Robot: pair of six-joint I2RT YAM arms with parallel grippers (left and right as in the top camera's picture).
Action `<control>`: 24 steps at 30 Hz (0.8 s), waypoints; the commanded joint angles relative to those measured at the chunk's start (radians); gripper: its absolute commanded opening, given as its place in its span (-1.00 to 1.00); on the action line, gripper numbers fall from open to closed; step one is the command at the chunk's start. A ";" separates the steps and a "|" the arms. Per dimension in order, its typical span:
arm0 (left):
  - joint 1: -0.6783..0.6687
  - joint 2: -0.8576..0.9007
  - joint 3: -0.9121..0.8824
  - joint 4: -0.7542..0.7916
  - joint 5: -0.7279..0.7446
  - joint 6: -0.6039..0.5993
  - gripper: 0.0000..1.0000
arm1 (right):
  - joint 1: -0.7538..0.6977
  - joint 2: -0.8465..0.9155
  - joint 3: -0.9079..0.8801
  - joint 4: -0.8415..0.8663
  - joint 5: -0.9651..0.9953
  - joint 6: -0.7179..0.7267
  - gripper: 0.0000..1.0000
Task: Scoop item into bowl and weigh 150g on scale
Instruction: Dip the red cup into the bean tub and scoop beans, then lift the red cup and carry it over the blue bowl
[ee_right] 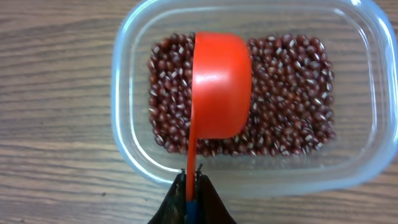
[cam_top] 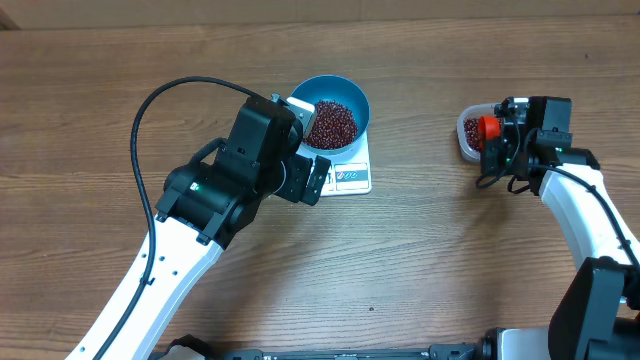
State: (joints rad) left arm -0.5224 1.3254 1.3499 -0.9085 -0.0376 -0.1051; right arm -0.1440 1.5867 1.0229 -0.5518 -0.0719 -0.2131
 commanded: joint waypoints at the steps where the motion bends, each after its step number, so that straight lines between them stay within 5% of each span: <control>1: -0.003 0.005 0.016 0.003 0.005 -0.003 0.99 | -0.003 -0.011 0.055 -0.014 0.034 0.004 -0.93; 24: -0.003 0.005 0.016 0.003 0.005 -0.003 0.99 | -0.003 -0.153 0.079 -0.093 -0.294 0.061 -0.93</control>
State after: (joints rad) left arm -0.5224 1.3254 1.3499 -0.9089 -0.0376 -0.1051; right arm -0.1440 1.4559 1.0672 -0.6476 -0.2417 -0.1761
